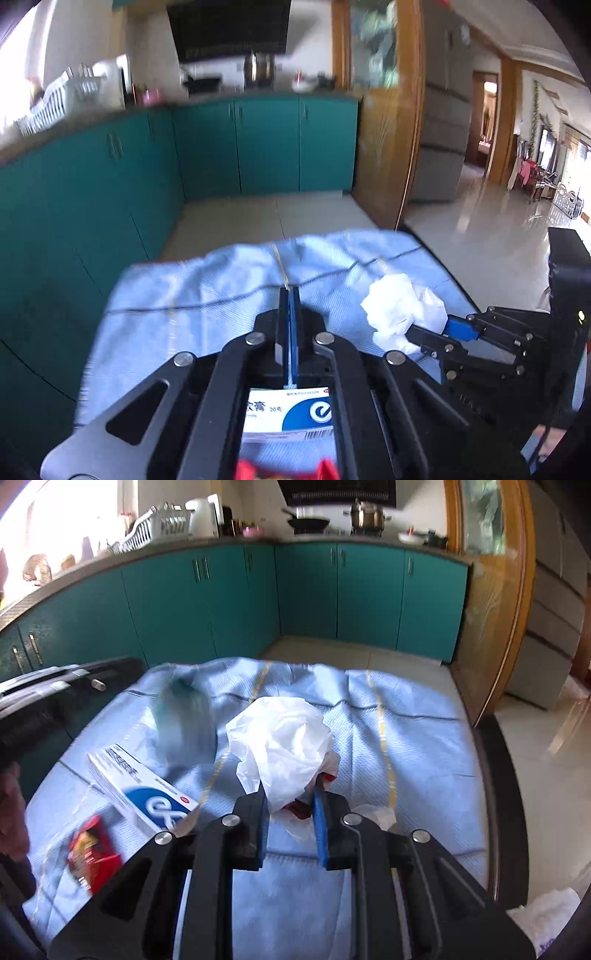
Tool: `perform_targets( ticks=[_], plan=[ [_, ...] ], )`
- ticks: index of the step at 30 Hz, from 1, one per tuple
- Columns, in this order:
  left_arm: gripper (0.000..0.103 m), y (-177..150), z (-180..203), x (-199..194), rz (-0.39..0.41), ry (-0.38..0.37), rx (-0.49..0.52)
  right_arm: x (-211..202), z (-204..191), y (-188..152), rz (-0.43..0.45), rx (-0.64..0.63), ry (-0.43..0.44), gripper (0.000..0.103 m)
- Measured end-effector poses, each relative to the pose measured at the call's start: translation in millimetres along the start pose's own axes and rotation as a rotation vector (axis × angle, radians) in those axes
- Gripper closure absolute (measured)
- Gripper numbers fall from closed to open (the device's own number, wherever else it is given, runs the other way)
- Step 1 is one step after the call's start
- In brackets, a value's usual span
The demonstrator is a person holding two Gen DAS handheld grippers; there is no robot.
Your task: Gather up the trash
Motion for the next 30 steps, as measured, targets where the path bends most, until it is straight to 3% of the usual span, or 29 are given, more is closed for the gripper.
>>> perform_targets(
  ticks=[5,10,11,13,14,15,17,19,22,25,30],
  plan=[
    [0.1,-17,-13,-78,0.085,-0.037,0.001,-66,-17,-25,0.08,0.031,0.022,0.083],
    [0.1,-36,-46,-115,0.121,-0.007,-0.046,-90,-26,-79,0.022,0.051,0.078,0.082],
    [0.095,-40,-54,-114,0.111,-0.007,-0.064,-88,-28,-84,0.0,0.05,0.073,0.081],
    [0.068,-46,-64,-105,0.08,-0.001,-0.092,-81,-31,-91,-0.041,0.048,0.035,0.073],
    [0.048,-49,-67,-98,0.063,-0.003,-0.099,-80,-32,-89,-0.037,0.042,0.023,0.067],
    [0.041,-53,-69,-87,0.047,-0.009,-0.102,-81,-33,-88,-0.026,0.045,0.019,0.055],
    [0.036,-63,-67,-66,-0.002,-0.02,-0.081,-78,-34,-87,-0.011,0.055,-0.01,0.035],
    [0.035,-74,-59,-50,-0.064,-0.026,-0.054,-72,-35,-86,-0.02,0.05,-0.022,0.033],
    [0.03,-91,-44,-32,-0.154,-0.094,-0.028,-64,-36,-87,-0.04,0.03,-0.052,0.031],
    [0.019,-105,-26,-25,-0.207,-0.119,0.029,-63,-33,-87,-0.035,0.013,-0.073,0.026],
    [0.017,-124,-2,-12,-0.266,-0.144,0.095,-64,-33,-89,-0.024,0.01,-0.074,0.02]
  ],
)
Point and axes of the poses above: each gripper's, at about its wrist camera, not at the fingertips, and x roughly the way its jaws point, z to its right, y to its top, the point moved 2 cm from there along x, roughly the way its jaws point, and after that the axes turned 1 degree about y, right-handed, at the moved point
